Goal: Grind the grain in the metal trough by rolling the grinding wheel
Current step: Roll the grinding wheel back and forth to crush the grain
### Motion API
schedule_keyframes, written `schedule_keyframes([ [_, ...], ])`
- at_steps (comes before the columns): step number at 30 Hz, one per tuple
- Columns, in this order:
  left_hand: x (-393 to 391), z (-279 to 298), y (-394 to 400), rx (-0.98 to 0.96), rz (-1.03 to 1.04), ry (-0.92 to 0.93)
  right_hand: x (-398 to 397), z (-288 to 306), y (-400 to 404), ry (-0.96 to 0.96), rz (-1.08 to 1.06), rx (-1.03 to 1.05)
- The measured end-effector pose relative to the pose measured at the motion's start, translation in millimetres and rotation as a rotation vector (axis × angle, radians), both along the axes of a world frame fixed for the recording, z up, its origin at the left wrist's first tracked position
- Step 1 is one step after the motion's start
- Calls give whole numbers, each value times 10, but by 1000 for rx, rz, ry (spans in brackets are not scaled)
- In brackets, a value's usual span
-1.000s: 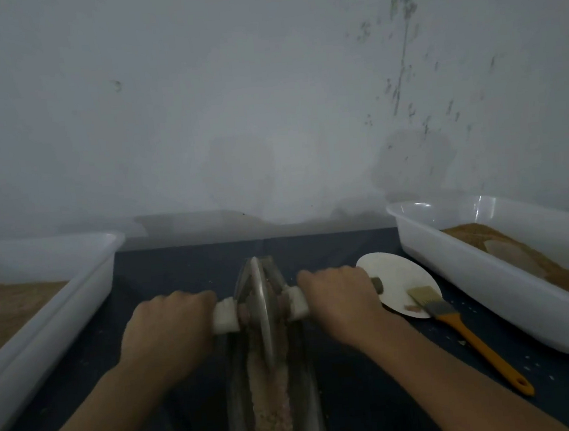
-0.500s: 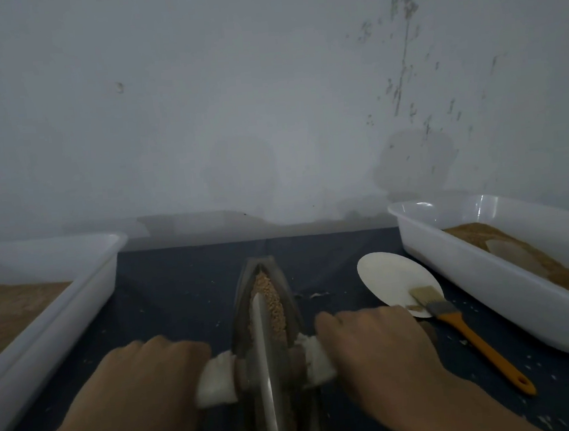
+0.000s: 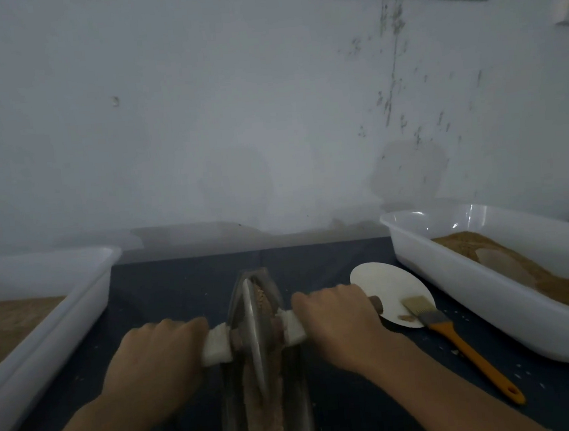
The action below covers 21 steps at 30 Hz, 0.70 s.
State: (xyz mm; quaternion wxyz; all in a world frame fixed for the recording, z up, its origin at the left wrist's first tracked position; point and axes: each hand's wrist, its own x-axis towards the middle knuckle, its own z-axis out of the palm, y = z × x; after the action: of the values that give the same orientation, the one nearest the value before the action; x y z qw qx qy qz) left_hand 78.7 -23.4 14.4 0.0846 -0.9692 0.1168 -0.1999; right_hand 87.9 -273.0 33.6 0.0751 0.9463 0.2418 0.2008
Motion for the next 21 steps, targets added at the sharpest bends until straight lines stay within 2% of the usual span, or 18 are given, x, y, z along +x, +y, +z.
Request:
schedule_keyframes([
  [4, -215, 44, 131, -110, -12, 289, -389, 131, -85, 108, 105, -24],
  [6, -254, 26, 164, -118, 19, 340, -489, 157, -94, 116, 127, -48],
  [9, -219, 17, 185, -93, -12, 272, -448, 116, -63, 63, 72, -28],
  [15, 147, 27, 12, 6, 2, -58, 136, -18, 23, -37, -76, 15],
  [21, 141, 55, -18, 26, 23, -57, 209, -9, 27, -83, -59, -4],
])
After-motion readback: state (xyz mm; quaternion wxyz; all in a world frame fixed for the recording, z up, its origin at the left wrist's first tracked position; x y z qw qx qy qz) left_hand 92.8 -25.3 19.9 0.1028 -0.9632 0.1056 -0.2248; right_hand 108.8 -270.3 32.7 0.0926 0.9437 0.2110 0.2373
